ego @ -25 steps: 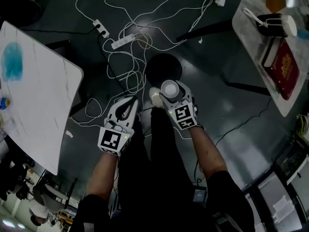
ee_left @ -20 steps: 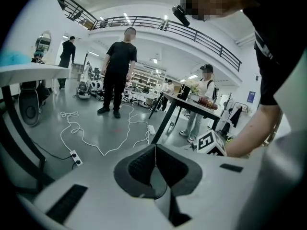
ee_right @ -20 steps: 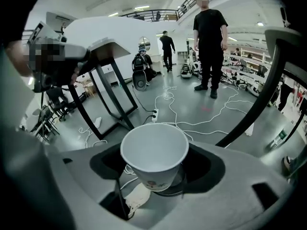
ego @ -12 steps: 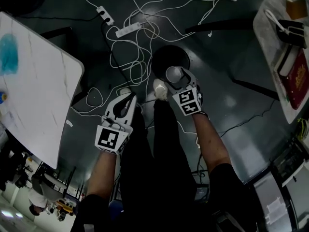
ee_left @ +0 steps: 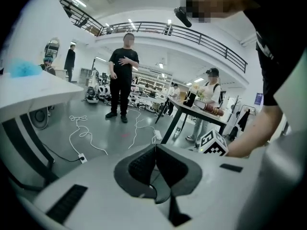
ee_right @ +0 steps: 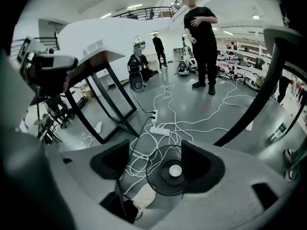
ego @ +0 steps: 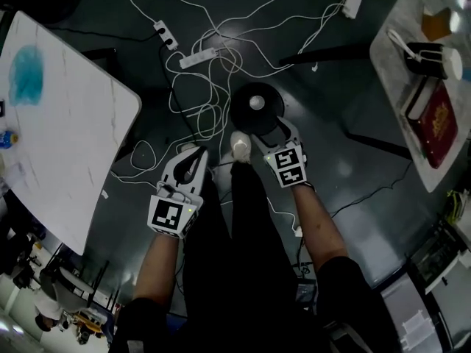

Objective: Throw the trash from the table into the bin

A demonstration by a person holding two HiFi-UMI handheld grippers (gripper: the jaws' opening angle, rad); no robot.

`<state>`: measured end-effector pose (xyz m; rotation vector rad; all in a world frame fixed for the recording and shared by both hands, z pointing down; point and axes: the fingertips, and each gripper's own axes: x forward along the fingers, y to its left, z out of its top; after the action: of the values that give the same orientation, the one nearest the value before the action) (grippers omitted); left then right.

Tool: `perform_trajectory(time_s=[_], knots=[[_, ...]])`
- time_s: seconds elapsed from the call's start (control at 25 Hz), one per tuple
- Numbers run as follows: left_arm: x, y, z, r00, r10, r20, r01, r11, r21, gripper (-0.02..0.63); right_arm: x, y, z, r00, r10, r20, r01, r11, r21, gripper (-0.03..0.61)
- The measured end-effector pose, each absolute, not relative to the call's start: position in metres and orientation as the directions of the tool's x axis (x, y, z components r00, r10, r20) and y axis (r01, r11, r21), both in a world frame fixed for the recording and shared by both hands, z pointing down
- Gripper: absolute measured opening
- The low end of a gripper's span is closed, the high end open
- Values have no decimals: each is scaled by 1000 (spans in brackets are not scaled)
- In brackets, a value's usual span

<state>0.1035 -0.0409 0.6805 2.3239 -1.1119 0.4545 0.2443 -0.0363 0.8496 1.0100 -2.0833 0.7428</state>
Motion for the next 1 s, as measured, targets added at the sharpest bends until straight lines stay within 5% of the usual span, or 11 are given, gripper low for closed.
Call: perform_trajectory(time_s=[0.08, 0.28, 0.36, 1.0], knots=[[104, -48, 664, 600, -638, 482, -797, -527, 295, 15, 245, -38, 827, -465, -456, 759, -838, 504, -210, 326], [94, -62, 633, 536, -716, 448, -844, -463, 270, 15, 255, -56, 752, -452, -591, 668, -867, 467, -174, 83], [94, -68, 606, 519, -741, 426, -855, -442, 273, 15, 261, -60, 717, -451, -634, 629, -876, 451, -173, 40], [98, -77, 405, 570, -788, 231, -820, -531, 211, 15, 274, -63, 432, -497, -820, 284, -860, 509, -35, 5]])
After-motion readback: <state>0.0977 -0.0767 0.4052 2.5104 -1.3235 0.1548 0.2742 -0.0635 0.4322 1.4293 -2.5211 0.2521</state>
